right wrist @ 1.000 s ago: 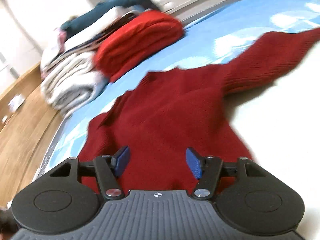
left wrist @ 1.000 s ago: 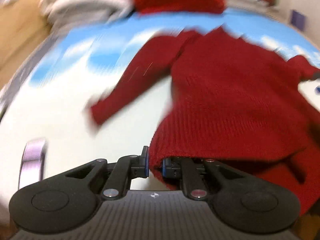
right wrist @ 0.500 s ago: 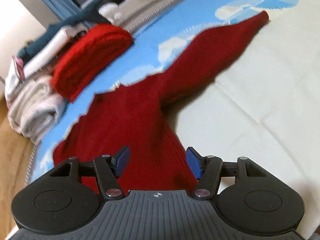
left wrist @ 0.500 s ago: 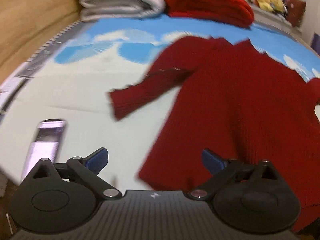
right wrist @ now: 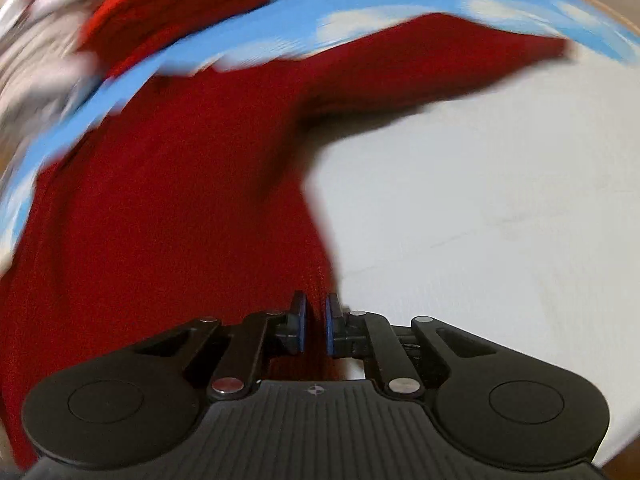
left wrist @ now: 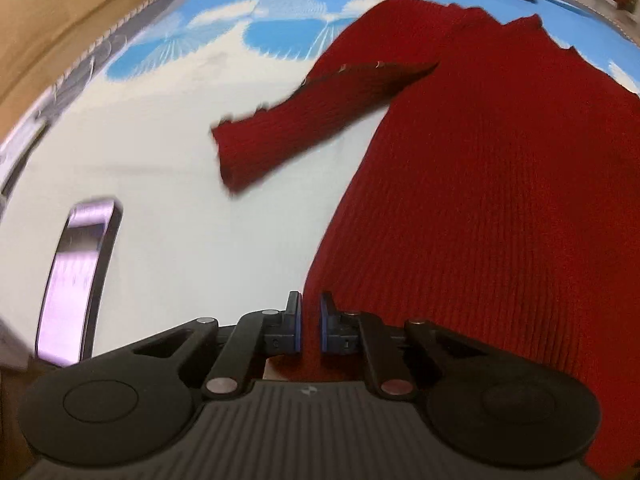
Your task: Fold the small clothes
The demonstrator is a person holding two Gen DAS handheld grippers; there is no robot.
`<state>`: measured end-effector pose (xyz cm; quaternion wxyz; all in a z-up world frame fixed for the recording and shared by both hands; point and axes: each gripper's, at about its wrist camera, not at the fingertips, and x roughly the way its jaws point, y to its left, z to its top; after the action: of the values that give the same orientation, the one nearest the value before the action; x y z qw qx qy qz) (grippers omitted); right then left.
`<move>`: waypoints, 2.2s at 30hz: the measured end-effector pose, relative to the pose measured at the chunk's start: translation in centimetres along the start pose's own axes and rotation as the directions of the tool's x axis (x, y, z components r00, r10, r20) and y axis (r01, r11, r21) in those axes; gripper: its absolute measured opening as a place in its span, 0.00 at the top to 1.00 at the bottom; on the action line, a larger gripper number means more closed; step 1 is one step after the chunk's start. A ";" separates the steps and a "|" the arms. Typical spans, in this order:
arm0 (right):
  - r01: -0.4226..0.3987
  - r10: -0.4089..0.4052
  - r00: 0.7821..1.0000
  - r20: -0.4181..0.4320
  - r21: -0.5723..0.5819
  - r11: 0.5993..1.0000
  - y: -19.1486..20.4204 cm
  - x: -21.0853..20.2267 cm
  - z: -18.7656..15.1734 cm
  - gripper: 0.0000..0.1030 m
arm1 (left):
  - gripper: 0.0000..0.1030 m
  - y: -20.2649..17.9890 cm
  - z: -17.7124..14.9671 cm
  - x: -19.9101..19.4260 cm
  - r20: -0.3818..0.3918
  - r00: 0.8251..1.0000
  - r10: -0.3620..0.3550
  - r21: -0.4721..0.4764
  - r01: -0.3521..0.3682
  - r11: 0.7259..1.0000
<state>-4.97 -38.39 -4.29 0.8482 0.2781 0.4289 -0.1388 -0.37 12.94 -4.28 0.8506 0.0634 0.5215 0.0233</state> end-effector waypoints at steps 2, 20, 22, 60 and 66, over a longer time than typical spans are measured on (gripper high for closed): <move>0.010 -0.010 1.000 0.001 0.086 0.996 -2.2 -0.2 0.5 0.93 | 0.91 -1.2 -1.1 -1.1 -0.007 0.999 -0.034 0.058 0.034 0.998; -0.066 0.045 0.996 0.078 0.287 0.956 -1.7 6.7 14.8 0.28 | 0.11 -13.2 25.2 4.8 0.253 0.960 -0.119 0.175 0.076 0.982; -0.026 0.009 0.998 0.055 0.308 0.951 -1.5 8.7 16.0 0.27 | 0.11 -16.6 28.5 7.9 0.241 0.964 -0.113 0.218 0.060 0.974; -0.123 0.028 0.969 0.247 0.378 0.917 -10.1 1.0 13.7 0.33 | 0.00 -11.5 25.2 7.6 0.329 0.941 0.080 0.126 -0.128 0.984; -0.110 0.070 0.987 0.146 0.287 0.952 -5.0 -3.1 6.5 0.32 | 0.00 -6.1 15.2 1.9 0.237 0.971 0.023 -0.040 -0.014 0.999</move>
<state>-5.00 -46.26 -0.44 0.8297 0.4105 0.3323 -0.1808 13.86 5.88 0.07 0.9076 0.0545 0.4149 0.0332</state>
